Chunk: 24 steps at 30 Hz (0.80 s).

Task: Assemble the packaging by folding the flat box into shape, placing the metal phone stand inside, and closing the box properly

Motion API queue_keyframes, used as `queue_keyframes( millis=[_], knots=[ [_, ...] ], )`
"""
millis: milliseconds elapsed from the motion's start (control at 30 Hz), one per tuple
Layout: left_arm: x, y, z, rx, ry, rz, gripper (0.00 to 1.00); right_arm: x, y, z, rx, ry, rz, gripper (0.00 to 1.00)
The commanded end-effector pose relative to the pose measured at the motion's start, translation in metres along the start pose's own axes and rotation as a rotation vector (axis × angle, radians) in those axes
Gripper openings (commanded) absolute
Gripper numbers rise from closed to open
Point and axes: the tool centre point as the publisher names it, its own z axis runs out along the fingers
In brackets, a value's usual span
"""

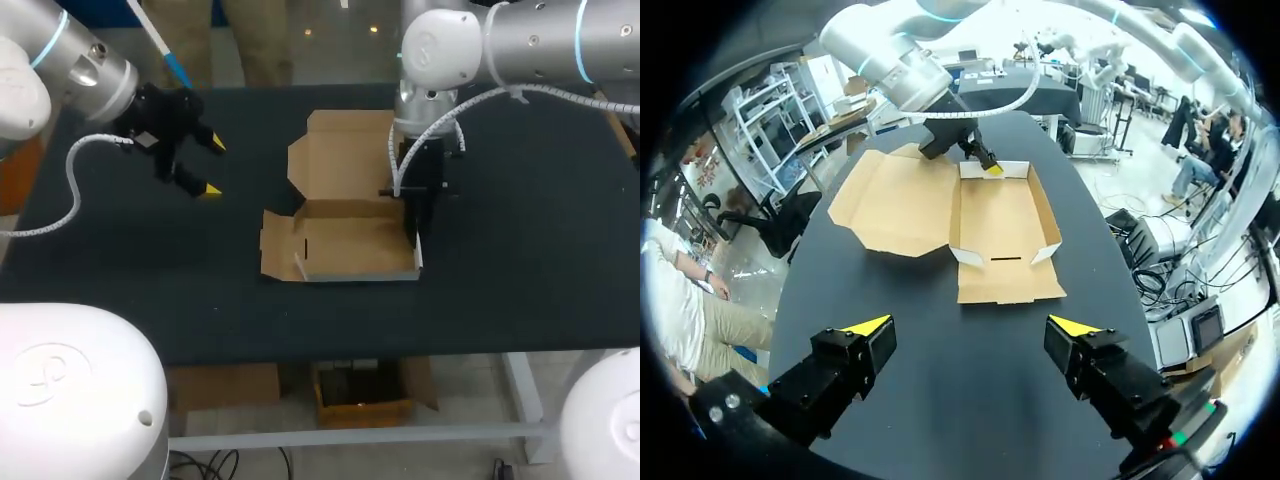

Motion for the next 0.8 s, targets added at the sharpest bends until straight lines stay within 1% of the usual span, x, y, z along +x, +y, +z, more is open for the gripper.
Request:
queue_keyframes(
  millis=[33, 133, 200, 233, 400, 500, 700, 800],
  knots=[
    [-0.0004, -0.0006, -0.0009, -0.005, 0.003, -0.001, 1.00, 0.0021, 0.0012, 0.0017, 0.006, -0.010, 0.011, 0.00],
    [-0.0004, -0.0006, -0.0009, -0.005, 0.003, -0.001, 1.00, 0.0021, 0.0014, 0.0028, 0.004, -0.009, 0.015, 0.00],
    [-0.0004, -0.0006, -0.0009, -0.005, 0.003, -0.001, 1.00, 0.0023, 0.0015, 0.0036, 0.002, -0.010, 0.019, 0.09],
    [-0.0004, -0.0006, -0.0009, -0.005, 0.003, -0.001, 1.00, 0.0025, 0.0015, 0.0040, 0.000, -0.008, 0.018, 0.11],
    [-0.0004, -0.0006, -0.0009, -0.005, 0.003, -0.001, 1.00, 0.0033, 0.0023, 0.0063, -0.017, -0.008, 0.026, 0.11],
    [-0.0004, -0.0006, -0.0009, -0.005, 0.003, -0.001, 1.00, 0.0034, 0.0027, 0.0068, -0.038, -0.007, 0.034, 0.09],
    [-0.0004, -0.0006, -0.0009, -0.005, 0.003, -0.001, 1.00, 0.0047, 0.0037, 0.0086, -0.101, -0.011, 0.063, 0.04],
    [-0.0004, -0.0006, -0.0009, -0.005, 0.003, -0.001, 1.00, 0.0058, 0.0031, 0.0096, -0.136, -0.013, 0.074, 0.05]
  ],
)
